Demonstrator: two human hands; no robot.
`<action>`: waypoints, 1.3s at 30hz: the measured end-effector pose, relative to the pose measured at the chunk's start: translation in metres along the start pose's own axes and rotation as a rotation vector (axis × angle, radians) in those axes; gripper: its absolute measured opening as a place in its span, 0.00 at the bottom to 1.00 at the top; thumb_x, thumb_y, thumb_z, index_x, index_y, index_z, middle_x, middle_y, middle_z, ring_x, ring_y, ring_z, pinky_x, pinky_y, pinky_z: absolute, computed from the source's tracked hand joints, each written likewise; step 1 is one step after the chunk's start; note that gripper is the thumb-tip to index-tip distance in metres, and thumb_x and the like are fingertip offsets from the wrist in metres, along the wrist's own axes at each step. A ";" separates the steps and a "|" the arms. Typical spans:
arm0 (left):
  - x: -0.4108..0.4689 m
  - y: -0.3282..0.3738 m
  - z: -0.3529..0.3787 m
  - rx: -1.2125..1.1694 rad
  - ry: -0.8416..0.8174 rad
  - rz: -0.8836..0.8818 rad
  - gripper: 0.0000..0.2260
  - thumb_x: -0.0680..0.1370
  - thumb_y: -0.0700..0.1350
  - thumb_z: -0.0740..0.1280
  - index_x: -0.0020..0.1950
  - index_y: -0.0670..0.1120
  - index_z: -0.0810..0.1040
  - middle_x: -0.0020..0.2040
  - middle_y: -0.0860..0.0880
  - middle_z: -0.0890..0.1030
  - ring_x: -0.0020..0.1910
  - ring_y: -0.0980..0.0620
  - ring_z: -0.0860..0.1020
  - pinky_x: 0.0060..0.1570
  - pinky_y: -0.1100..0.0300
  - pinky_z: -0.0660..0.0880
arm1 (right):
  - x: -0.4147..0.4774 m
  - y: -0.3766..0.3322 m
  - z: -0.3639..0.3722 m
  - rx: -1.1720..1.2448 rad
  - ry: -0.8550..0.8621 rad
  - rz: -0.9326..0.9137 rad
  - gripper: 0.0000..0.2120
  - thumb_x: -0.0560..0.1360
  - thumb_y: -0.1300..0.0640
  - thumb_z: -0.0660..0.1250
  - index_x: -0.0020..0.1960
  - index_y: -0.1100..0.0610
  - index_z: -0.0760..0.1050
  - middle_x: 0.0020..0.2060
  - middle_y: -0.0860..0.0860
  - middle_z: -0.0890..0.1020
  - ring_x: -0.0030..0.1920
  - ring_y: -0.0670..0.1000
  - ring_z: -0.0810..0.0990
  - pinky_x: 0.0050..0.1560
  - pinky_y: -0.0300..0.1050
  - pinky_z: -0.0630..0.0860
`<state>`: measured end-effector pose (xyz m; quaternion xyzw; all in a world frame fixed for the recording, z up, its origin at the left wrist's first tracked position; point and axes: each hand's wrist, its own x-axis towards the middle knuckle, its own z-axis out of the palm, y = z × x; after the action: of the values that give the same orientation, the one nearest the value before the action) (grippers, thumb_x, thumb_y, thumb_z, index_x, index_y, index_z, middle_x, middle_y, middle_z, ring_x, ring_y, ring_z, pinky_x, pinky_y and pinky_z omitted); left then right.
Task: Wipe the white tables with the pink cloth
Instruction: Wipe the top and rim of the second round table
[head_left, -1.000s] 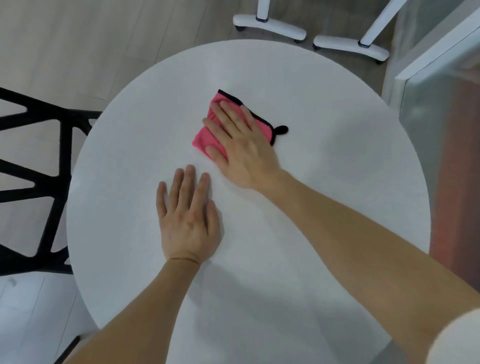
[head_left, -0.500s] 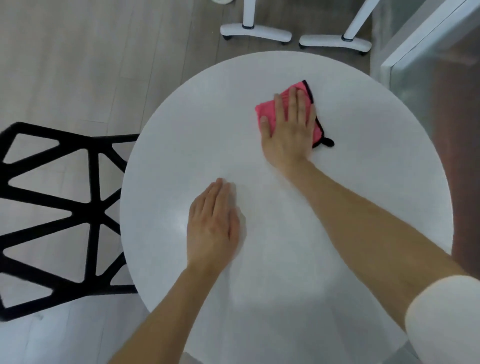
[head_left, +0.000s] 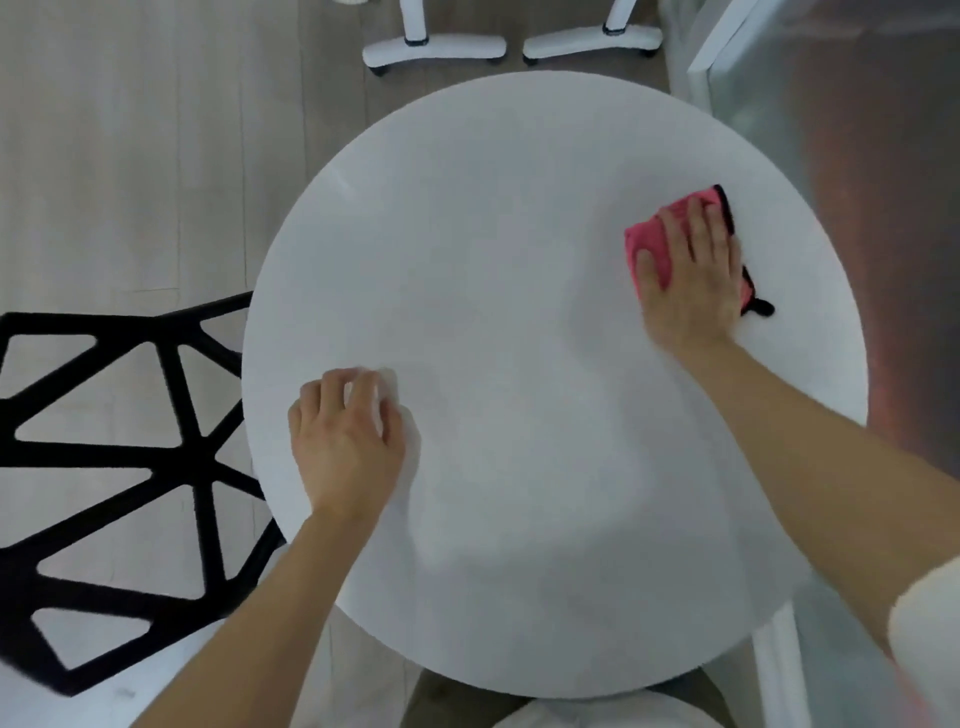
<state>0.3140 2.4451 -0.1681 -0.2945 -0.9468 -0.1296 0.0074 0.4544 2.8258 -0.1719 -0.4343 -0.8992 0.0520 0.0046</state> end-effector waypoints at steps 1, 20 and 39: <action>0.002 0.001 0.000 0.004 -0.007 -0.002 0.07 0.82 0.45 0.67 0.57 0.44 0.81 0.59 0.43 0.81 0.55 0.38 0.77 0.55 0.43 0.74 | -0.007 -0.008 0.000 0.004 -0.001 0.119 0.33 0.87 0.37 0.46 0.88 0.50 0.57 0.88 0.55 0.56 0.88 0.57 0.50 0.85 0.65 0.51; 0.010 0.148 0.037 -0.096 -0.092 0.362 0.13 0.84 0.45 0.65 0.67 0.43 0.79 0.66 0.45 0.81 0.66 0.40 0.77 0.68 0.44 0.72 | -0.126 0.133 -0.012 0.027 0.002 0.346 0.33 0.88 0.37 0.47 0.88 0.51 0.56 0.88 0.54 0.53 0.88 0.56 0.47 0.86 0.64 0.49; -0.051 0.238 0.071 0.016 -0.031 0.384 0.20 0.84 0.50 0.63 0.77 0.49 0.76 0.78 0.41 0.72 0.78 0.36 0.68 0.80 0.37 0.61 | -0.081 0.158 -0.012 -0.013 -0.024 0.017 0.33 0.88 0.37 0.43 0.89 0.50 0.52 0.88 0.56 0.51 0.88 0.56 0.44 0.86 0.63 0.46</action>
<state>0.4937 2.6227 -0.1836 -0.4718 -0.8741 -0.1138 0.0195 0.6287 2.8611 -0.1725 -0.4415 -0.8957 0.0514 -0.0093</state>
